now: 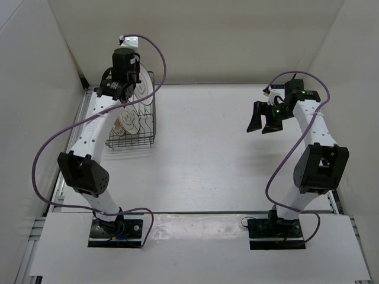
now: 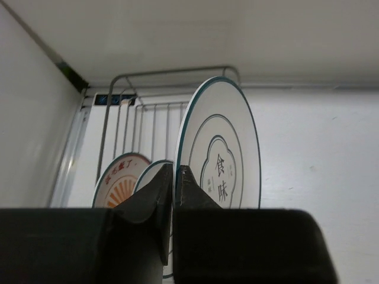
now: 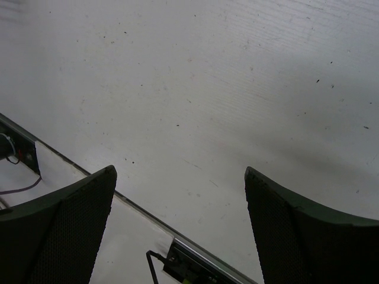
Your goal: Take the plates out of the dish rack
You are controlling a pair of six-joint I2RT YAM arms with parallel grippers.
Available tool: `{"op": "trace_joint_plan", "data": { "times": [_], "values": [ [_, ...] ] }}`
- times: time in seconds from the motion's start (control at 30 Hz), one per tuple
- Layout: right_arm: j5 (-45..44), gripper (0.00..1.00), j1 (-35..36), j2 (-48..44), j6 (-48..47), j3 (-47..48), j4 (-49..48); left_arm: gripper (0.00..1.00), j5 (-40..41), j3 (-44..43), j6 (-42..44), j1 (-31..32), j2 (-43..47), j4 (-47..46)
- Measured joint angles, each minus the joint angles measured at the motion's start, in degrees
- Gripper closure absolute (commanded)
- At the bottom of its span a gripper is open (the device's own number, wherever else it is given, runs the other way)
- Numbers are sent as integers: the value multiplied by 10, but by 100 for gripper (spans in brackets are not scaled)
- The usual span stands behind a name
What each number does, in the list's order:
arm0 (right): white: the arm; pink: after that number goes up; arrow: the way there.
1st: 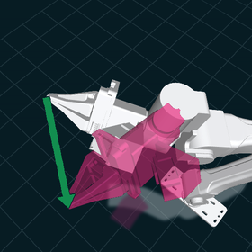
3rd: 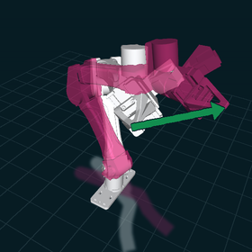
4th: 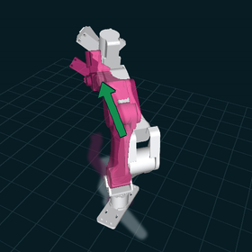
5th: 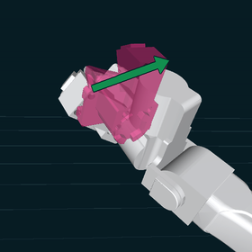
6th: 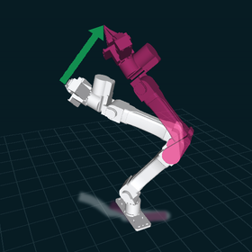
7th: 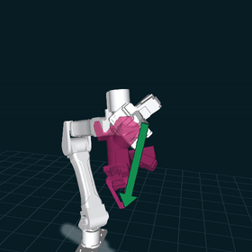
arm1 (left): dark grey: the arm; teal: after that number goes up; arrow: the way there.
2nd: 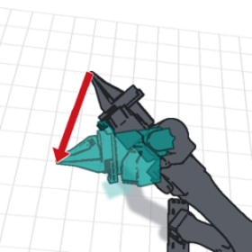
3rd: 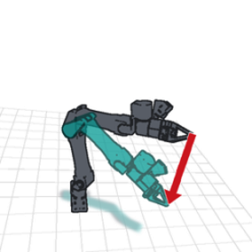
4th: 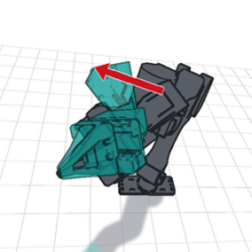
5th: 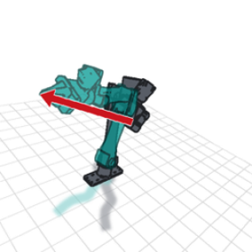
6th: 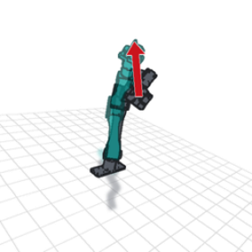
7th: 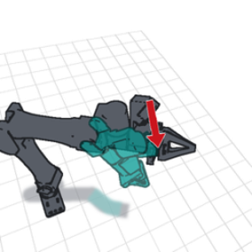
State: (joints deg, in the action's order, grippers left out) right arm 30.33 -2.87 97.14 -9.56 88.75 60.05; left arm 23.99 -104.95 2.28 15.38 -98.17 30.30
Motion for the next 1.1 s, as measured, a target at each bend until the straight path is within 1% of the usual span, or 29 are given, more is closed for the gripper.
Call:
{"op": "trace_joint_plan", "data": {
  "times": [0.13, 0.27, 0.4, 0.53, 0.67, 0.8, 0.87, 0.93, 1.1],
  "values": [
    [1, 10, 0, 1, 4, 1, 0, 100, -52, -5, -58, 0, 34, -24],
    [1, 10, 0, 1, 7, 1, 0, 100, -139, 1, -137, 1, 47, -46],
    [1, 10, 0, 1, 9, -1, 0, 100, -202, 71, -215, 29, 50, -85],
    [0, 10, 0, 0, 9, -10, -2, 100, -235, 153, -259, 80, 29, -95],
    [-2, 10, 0, -7, 7, -23, -2, 100, -260, 230, -289, 115, -5, -108],
    [-7, 10, -1, -18, 4, -26, 0, 100, -285, 315, -309, 115, -23, -143],
    [-9, 10, -1, -24, 2, -28, 0, 100, -298, 343, -318, 113, -30, -161],
    [-11, 10, -1, -30, 1, -32, 0, 100, -318, 358, -333, 107, -44, -187],
    [-18, 10, -1, -34, -1, -40, 0, 100, -362, 358, -365, 103, -82, -241]
  ]
}}
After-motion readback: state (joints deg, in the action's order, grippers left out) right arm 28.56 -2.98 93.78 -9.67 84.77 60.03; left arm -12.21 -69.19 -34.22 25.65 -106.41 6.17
